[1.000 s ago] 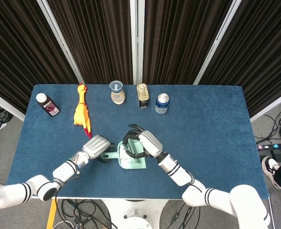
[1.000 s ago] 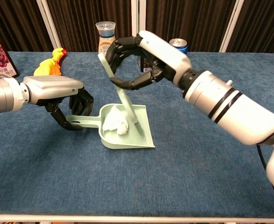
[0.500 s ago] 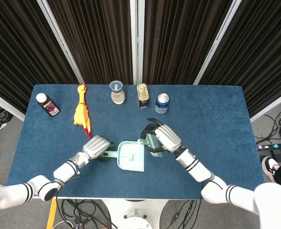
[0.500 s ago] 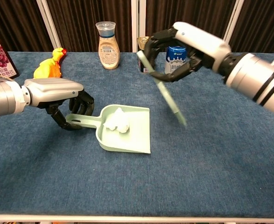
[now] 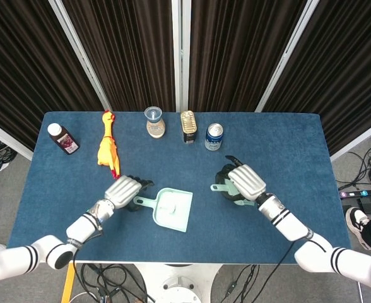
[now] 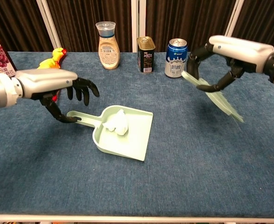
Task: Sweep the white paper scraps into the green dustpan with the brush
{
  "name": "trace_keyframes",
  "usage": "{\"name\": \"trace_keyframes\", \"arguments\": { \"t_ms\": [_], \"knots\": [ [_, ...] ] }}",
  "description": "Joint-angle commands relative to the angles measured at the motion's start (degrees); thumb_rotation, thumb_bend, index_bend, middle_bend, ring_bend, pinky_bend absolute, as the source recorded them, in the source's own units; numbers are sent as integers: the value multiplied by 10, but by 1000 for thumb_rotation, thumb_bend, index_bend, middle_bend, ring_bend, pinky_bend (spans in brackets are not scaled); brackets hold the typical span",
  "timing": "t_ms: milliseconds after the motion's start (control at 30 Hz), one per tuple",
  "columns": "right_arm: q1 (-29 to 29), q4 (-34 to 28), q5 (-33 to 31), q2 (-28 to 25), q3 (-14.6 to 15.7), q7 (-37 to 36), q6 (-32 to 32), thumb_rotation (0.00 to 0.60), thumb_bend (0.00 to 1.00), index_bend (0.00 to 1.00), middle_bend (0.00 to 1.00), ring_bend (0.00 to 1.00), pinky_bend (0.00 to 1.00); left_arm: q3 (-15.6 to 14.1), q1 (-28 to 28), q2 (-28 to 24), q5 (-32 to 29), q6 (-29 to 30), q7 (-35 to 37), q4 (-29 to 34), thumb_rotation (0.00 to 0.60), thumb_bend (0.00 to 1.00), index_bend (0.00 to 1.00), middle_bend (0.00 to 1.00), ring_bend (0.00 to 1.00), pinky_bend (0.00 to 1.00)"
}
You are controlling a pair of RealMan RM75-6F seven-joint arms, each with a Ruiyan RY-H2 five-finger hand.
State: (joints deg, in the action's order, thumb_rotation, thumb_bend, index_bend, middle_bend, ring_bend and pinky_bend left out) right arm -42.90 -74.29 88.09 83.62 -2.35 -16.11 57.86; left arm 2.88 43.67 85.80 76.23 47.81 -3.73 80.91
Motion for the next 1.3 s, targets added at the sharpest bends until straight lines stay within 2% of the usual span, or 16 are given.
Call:
{"name": "trace_keyframes", "arguments": {
  "t_ms": [33, 167, 333, 467, 567, 633, 733, 833, 967, 1133, 1300],
  "knots": [
    [-2, 7, -6, 7, 9, 48, -23, 600, 523, 767, 591, 251, 47, 6, -15, -24, -2, 26, 2, 24, 573, 230, 206, 329, 315, 346],
    [-11, 5, -13, 18, 12, 119, -51, 600, 507, 643, 510, 166, 2, 7, -45, -57, -11, 70, -2, 53, 570, 224, 207, 329, 315, 332],
    [-20, -32, -64, 11, 12, 222, -111, 600, 329, 250, 273, 4, 0, 3, -89, -83, -16, 128, 1, 69, 572, 219, 206, 329, 315, 324],
    [-14, -56, -108, 1, 10, 261, -130, 600, 301, 126, 183, 0, 0, -1, -114, -95, -19, 150, 12, 67, 572, 216, 206, 330, 315, 323],
    [2, -75, -129, -18, 5, 261, -113, 600, 257, 14, 86, 0, 0, -9, -132, -101, -25, 163, 1, 56, 572, 212, 207, 331, 315, 323],
    [20, -88, -132, -34, -1, 243, -84, 600, 244, 0, 66, 0, 0, -10, -145, -106, -33, 175, -5, 51, 571, 210, 207, 331, 315, 316],
    [60, -103, -120, -68, -5, 198, -20, 600, 244, 0, 99, 0, 0, -7, -167, -118, -47, 199, -10, 44, 594, 210, 218, 331, 315, 302],
    [101, -108, -104, -106, 1, 158, 38, 600, 245, 0, 136, 0, 0, -7, -193, -128, -49, 235, -20, 31, 600, 210, 229, 331, 315, 288],
    [162, -114, -86, -149, 12, 125, 118, 600, 249, 0, 127, 0, 0, -12, -232, -136, -51, 279, -28, 0, 600, 210, 262, 331, 294, 221],
    [227, -116, -62, -170, 28, 86, 201, 600, 258, 0, 117, 0, 0, -19, -285, -138, -49, 338, -22, 6, 600, 210, 263, 331, 278, 218],
    [286, -122, -45, -175, 44, 79, 267, 600, 261, 0, 121, 0, 0, -36, -331, -140, -26, 395, -48, 38, 600, 210, 263, 331, 278, 216]
  ]
}}
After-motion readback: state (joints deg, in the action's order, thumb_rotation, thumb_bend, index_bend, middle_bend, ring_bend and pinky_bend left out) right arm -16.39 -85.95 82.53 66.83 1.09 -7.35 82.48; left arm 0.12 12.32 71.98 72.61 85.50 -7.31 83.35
